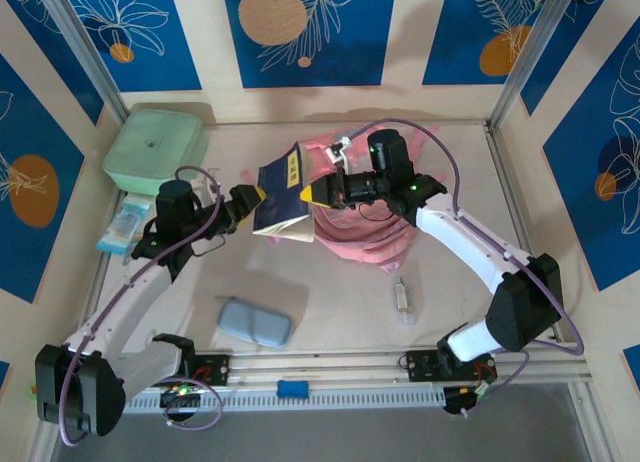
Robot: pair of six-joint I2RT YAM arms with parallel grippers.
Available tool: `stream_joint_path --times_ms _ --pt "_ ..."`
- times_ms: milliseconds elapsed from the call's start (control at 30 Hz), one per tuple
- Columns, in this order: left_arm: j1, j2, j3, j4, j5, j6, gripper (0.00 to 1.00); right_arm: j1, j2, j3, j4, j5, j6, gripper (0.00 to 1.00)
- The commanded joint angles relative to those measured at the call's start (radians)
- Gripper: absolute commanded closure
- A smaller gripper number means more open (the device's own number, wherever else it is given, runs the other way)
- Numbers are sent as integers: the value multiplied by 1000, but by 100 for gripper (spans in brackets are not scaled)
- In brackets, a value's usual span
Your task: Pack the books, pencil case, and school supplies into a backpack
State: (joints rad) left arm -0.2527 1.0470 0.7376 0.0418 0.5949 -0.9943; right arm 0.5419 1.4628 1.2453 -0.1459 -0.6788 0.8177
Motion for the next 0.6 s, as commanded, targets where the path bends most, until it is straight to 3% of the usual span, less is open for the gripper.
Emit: stream_joint_path --times_ms 0,300,567 --pt "-45 13 -20 235 11 -109 18 0 -11 -37 131 -79 37 100" --pt "-67 -7 25 214 2 -93 41 -30 6 -101 135 -113 -18 100" --pt "-92 20 45 196 -19 -78 75 -40 27 -81 47 -112 -85 100"
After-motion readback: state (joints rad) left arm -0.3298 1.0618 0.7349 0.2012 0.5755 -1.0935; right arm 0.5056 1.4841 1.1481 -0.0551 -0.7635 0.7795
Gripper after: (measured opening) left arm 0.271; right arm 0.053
